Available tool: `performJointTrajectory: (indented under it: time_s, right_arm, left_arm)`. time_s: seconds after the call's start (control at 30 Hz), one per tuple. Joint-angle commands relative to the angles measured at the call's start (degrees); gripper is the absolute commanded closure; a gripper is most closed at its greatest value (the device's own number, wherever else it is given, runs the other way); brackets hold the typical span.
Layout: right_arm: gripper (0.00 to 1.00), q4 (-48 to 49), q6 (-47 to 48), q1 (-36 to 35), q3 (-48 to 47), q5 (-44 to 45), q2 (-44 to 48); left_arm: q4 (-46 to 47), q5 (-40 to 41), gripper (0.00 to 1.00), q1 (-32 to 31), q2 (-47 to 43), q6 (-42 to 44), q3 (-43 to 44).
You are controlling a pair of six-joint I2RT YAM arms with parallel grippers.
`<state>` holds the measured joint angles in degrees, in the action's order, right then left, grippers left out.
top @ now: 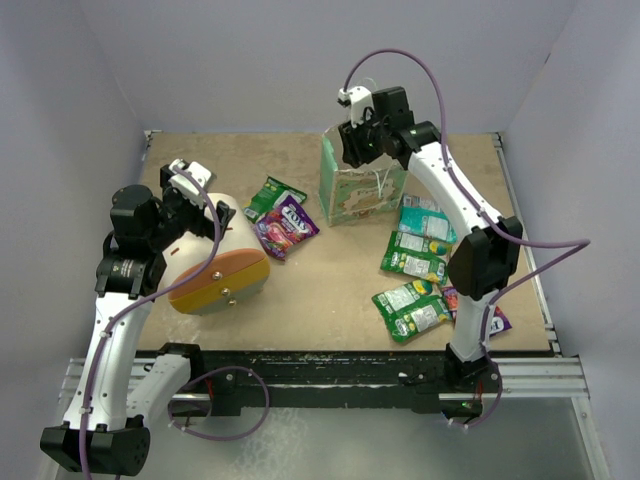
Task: Place the snacks into the paper bag
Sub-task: Place the snack in the paper bag, then pick up the snack from the center of the board.
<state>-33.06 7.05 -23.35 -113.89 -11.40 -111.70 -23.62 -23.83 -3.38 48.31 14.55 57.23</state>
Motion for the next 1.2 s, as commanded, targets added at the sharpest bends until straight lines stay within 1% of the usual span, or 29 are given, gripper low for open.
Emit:
performJointTrajectory:
  time_s: [0.0,0.23,0.43,0.57,0.7,0.8,0.9,1.0,1.17]
  right_arm:
    - [0.53,-0.3,1.4,-0.4,-2.0,2.3,5.9]
    - [0.48,2.3,3.2,-0.2,3.4,7.4,14.1]
    - [0.41,6.0,4.3,0.6,13.5,13.3,23.3]
    - [0.39,8.8,3.7,5.8,21.8,13.3,30.3]
    - [0.39,10.2,2.5,12.5,29.4,12.0,35.5]
    - [0.39,11.9,3.1,15.5,36.3,12.9,38.2]
    - [0.4,12.8,3.5,19.6,41.1,12.1,38.1]
    - [0.4,14.1,3.8,24.5,44.8,9.3,35.8]
    - [0.39,14.6,4.6,29.2,46.6,3.7,29.0]
  left_arm:
    - [2.0,-1.3,0.01,0.4,0.0,0.0,0.3]
    - [1.9,-1.3,0.01,0.4,-0.2,0.2,0.2]
    - [2.1,-1.6,0.01,0.4,-0.5,0.2,0.0]
    - [2.4,-2.0,0.01,0.4,-0.9,0.2,-0.5]
    - [2.4,-2.5,0.01,0.4,-1.0,0.1,-0.7]
    - [2.5,-3.0,0.01,0.4,-1.2,-0.1,-0.7]
    - [2.7,-3.4,0.01,0.4,-1.3,-0.2,-0.8]
    - [2.6,-3.6,0.01,0.4,-1.7,-0.2,-1.1]
    - [2.7,-4.2,0.01,0.4,-1.9,-0.4,-1.1]
